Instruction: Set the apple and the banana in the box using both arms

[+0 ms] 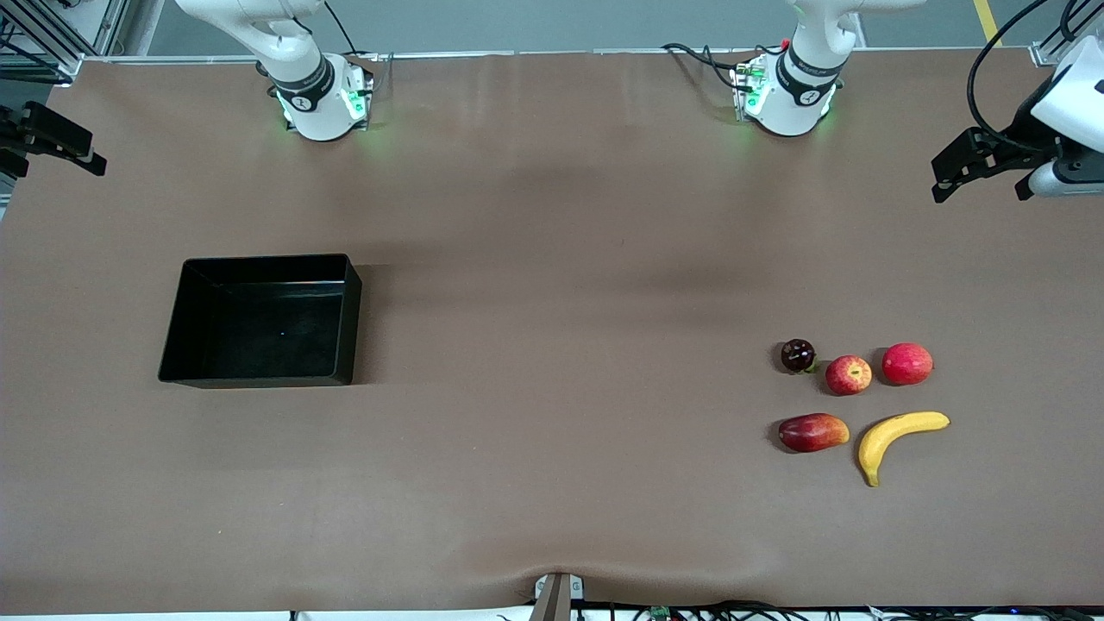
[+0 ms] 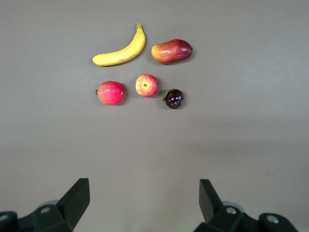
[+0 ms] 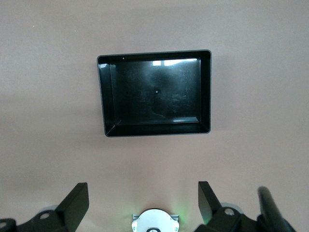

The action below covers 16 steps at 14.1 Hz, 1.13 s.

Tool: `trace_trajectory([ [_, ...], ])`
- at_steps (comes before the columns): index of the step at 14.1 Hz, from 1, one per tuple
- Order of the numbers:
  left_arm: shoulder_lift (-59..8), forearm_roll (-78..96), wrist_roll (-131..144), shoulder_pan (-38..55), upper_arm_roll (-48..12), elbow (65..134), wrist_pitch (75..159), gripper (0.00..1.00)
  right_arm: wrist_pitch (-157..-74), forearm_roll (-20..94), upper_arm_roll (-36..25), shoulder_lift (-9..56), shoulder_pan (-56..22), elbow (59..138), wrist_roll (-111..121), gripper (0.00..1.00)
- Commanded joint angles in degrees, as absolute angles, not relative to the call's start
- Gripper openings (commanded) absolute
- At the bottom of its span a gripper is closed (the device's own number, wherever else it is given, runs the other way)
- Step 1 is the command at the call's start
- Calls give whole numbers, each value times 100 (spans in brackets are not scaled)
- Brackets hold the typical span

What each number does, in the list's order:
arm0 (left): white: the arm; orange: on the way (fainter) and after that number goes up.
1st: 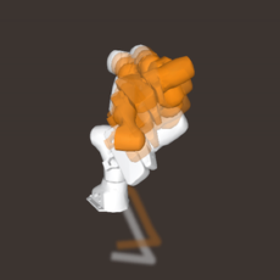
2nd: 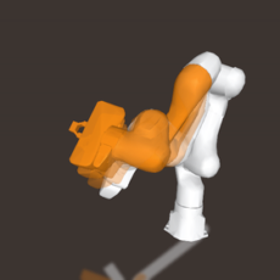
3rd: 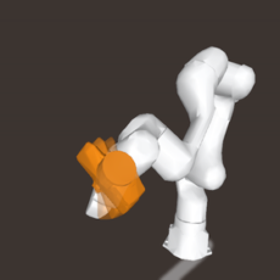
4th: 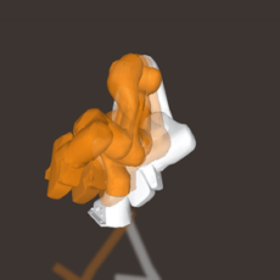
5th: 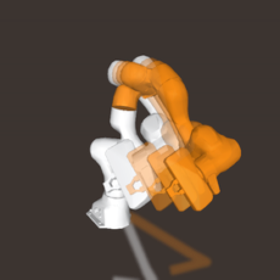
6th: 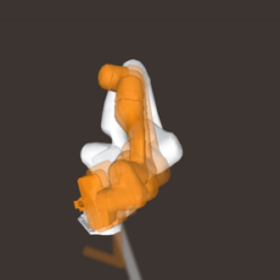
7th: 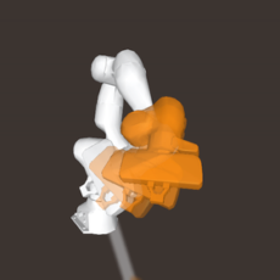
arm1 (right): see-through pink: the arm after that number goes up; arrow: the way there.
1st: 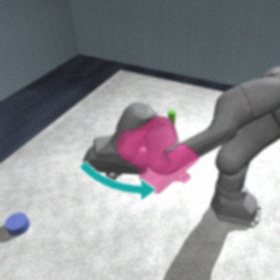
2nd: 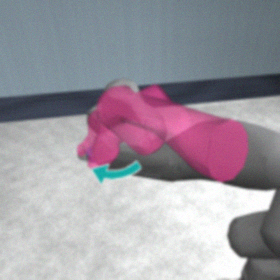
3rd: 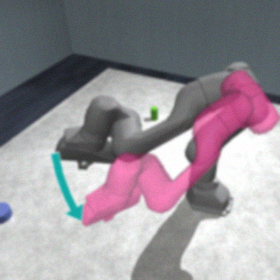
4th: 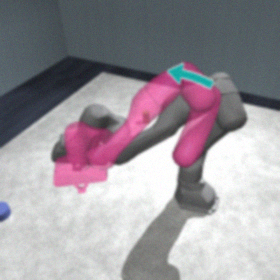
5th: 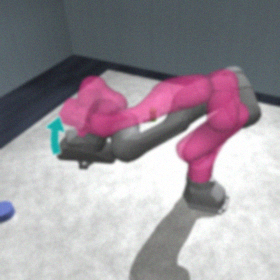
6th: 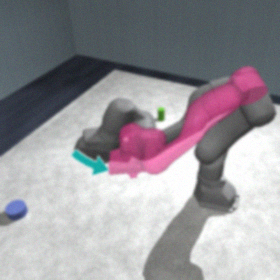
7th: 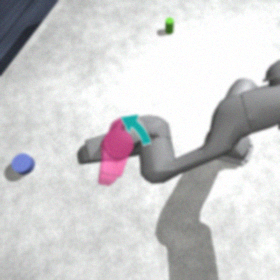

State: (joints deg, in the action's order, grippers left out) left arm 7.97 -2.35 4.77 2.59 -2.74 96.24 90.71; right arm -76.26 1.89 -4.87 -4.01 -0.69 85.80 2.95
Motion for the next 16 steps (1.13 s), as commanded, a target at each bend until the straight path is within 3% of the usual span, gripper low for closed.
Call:
trace_trajectory([
  [1, 721, -184, 413, 220, -281, 9483, 8947, 100, -7611, 184, -422, -466, 17, 8648, 343, 100],
  [12, 624, -220, 378, -52, -281, 9448, 8877, 100, -7611, 185, -422, -404, 70, 8648, 395, 100],
  [16, 239, -220, 352, -307, -290, 9466, 8982, 100, -7629, 97, -431, 148, 175, 8596, 413, 100],
])
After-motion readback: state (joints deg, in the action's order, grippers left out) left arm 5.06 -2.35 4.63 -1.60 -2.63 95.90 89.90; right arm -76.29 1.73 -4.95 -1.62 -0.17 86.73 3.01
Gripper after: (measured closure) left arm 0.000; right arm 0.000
